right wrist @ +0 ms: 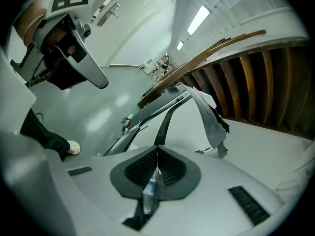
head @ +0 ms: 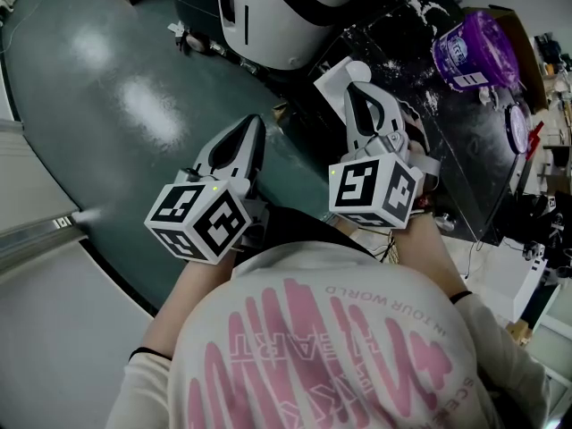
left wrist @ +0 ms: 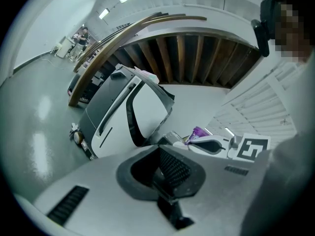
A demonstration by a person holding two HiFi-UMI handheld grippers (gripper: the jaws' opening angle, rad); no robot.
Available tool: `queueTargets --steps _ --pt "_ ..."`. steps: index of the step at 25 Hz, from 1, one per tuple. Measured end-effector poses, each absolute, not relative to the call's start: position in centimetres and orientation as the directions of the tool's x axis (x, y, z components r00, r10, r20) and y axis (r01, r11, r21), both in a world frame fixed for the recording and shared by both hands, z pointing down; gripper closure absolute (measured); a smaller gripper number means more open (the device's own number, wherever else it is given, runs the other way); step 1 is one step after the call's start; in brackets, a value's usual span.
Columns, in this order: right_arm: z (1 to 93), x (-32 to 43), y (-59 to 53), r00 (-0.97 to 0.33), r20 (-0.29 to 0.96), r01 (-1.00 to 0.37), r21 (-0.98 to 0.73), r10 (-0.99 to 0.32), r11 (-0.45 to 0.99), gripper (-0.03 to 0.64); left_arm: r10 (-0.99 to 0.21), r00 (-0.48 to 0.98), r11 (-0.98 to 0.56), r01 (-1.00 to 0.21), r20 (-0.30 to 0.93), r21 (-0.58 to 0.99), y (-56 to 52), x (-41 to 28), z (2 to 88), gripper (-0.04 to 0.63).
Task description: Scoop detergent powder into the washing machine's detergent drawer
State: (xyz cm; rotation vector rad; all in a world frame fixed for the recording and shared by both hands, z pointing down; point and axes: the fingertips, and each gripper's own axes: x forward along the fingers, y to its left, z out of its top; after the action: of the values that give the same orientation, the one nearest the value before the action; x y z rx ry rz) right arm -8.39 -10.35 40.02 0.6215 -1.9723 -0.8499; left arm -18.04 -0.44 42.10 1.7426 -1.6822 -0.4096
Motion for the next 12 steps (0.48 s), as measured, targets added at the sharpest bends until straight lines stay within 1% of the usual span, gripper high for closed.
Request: queueTargets --steps 6,12 --pt "39.84 -8.29 -10.45 -0.496 0.511 -0.063 0.785 -0.701 0.617 0.615 -0.967 0.113 0.066 -0.755 0.230 0.652 -0.51 -17.76 42.19 0.595" --pt "39.73 -8.05 -10.77 -0.508 0.508 -0.083 0.775 -0.696 0.626 0.615 -0.967 0.114 0.063 -0.762 0.230 0.645 -0.97 -17.47 41.83 0.595"
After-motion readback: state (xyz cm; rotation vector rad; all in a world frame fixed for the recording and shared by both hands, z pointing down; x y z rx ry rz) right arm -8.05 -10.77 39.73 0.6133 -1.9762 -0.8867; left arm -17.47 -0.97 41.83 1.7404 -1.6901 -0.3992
